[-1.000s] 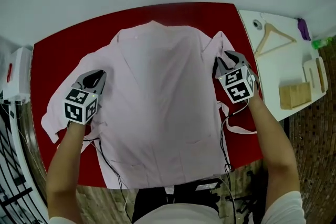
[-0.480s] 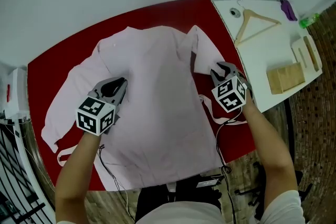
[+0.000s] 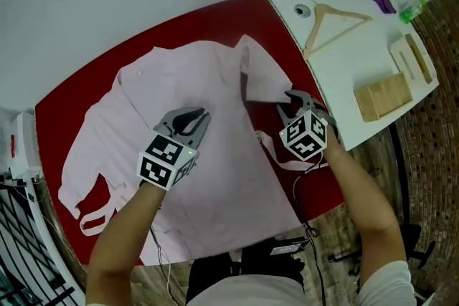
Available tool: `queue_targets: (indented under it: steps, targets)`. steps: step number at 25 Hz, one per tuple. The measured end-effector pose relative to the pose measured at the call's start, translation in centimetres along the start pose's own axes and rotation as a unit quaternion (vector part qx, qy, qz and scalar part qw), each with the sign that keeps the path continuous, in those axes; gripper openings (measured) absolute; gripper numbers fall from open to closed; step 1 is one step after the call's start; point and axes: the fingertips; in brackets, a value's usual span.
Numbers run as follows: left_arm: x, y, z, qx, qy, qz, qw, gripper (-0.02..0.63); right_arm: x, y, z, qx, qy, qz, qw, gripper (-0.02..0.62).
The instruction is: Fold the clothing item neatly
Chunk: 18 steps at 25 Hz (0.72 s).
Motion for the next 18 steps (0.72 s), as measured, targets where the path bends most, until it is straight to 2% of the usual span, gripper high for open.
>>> queue_targets:
  steps: [5, 11, 14, 18]
  targets:
    - [4.7, 3.4, -0.3, 0.071, -0.024, 0.038, 0.9964, 0.101, -0.4, -0.4, 1.1, 0.003, 0.001, -0.014, 1.0, 0.126]
    - [9.9, 4.0, 1.3, 0.127, -0.077, 0.06, 0.9871, 0.121, -0.2, -0.7, 2.2, -0.002, -0.003, -0.025, 1.0, 0.126]
    - [12.0, 4.2, 2.2, 0.157, -0.103, 0.078, 0.9791, 0.124, 0.1, -0.4, 2.2, 0.003, -0.003, -0.026, 1.0, 0.124]
    - [14.1, 4.7, 3.6, 0.207, -0.136, 0.105, 0.9632, 0.129, 0.3, -0.3, 2.2, 0.018, -0.001, -0.032, 0.999, 0.124]
Point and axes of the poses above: the fingertips, and each gripper's own axes: x forward along the fingers, y to its right, z out of its underside, and after that the axes turned 13 degrees about y, right-handed
